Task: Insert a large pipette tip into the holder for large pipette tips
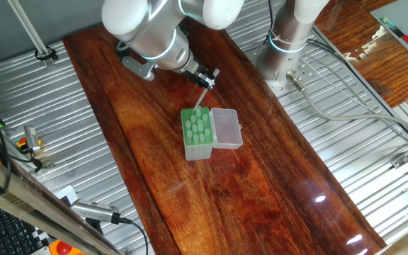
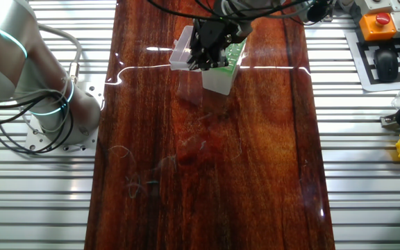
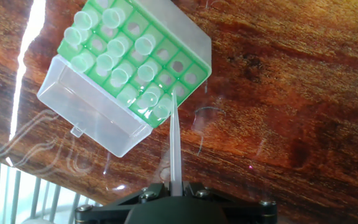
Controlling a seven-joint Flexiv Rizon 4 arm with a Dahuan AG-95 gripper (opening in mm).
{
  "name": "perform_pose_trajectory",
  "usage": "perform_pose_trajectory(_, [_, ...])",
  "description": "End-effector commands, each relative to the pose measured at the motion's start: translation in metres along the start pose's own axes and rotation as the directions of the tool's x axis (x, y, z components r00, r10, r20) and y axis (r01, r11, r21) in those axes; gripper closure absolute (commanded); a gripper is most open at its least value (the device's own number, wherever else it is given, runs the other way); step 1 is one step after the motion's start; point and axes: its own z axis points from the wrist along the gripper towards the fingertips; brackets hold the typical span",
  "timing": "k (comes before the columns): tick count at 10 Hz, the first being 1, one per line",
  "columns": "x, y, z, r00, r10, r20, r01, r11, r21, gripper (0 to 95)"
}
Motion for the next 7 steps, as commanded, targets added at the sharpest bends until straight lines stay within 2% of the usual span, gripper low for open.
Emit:
perform_pose_trajectory(1, [-0.0019, 0.0017, 0.001, 1.0, -0.008, -0.012, 0.008, 1.0, 0.002, 95.0])
perform_pose_trajectory(4, [-0.003, 0.0028, 0.0027, 0.999, -0.021, -0.039, 0.023, 0.999, 0.034, 95.0])
perform_pose_trajectory(7, [-0.0017, 0.0052, -0.0007, 0.997, -0.019, -0.079, 0.023, 0.999, 0.044, 95.0])
